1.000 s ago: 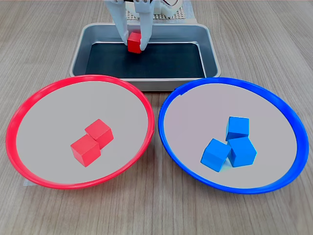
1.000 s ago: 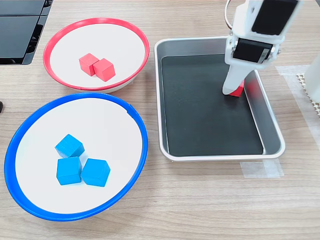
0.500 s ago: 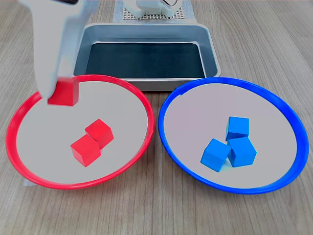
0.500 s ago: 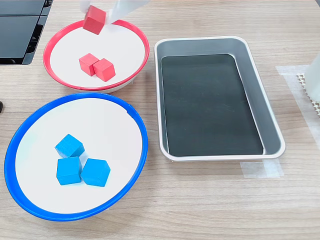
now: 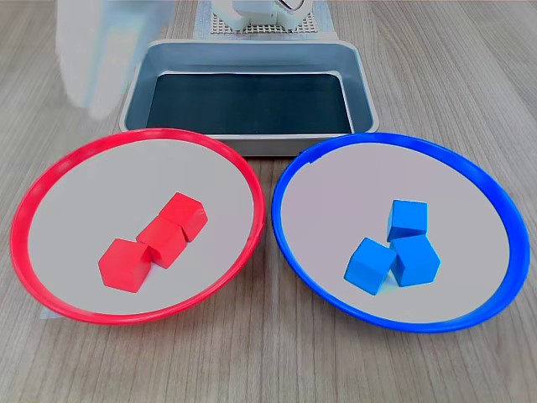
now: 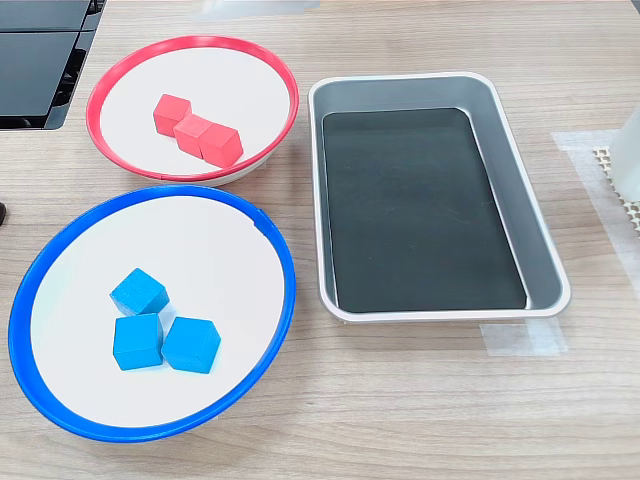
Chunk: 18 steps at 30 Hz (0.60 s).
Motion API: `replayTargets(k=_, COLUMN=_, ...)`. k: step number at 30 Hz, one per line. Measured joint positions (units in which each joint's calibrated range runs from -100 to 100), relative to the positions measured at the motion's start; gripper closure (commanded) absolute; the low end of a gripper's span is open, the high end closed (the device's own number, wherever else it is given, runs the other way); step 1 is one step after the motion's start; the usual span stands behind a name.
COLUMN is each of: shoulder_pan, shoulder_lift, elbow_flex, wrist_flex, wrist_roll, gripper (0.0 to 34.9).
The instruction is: Move six blocks from tray to matching dishes
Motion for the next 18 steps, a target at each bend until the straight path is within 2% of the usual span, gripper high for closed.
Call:
replayTargets(k=2, shoulder_pan=-1.86, shoulder_lift=-13.21, elbow_flex=13.61, wrist_flex=-0.82, wrist_roll=-1.95, gripper=34.8)
replayTargets(k=4, shoulder_pan=-2.48, shoulder_lift=-19.10, elbow_flex=19.33, wrist_flex=-0.90, wrist_roll=-2.20, gripper=34.8)
replayTargets(k=8, shoulder_pan=-7.43, shoulder_lift=-41.69, elbow_flex=40.20, wrist_flex=1.06, wrist_roll=0.05, gripper=34.8)
replayTargets(k=11, shoulder_pan=-8.76, shoulder_lift=-52.94, elbow_flex=49.46, wrist_flex=3.34, wrist_roll=0.93, gripper=34.8)
replayTargets(k=14, shoulder_pan=-9.03, shoulder_lift=-63.26, elbow_flex=56.62, wrist_flex=7.34, wrist_roll=1.61, gripper=34.8)
replayTargets(k=18, shoulder_pan=-11.68, shoulder_lift=-76.47, elbow_flex=57.53, wrist_flex=21.04, wrist_roll=1.71, gripper=34.8)
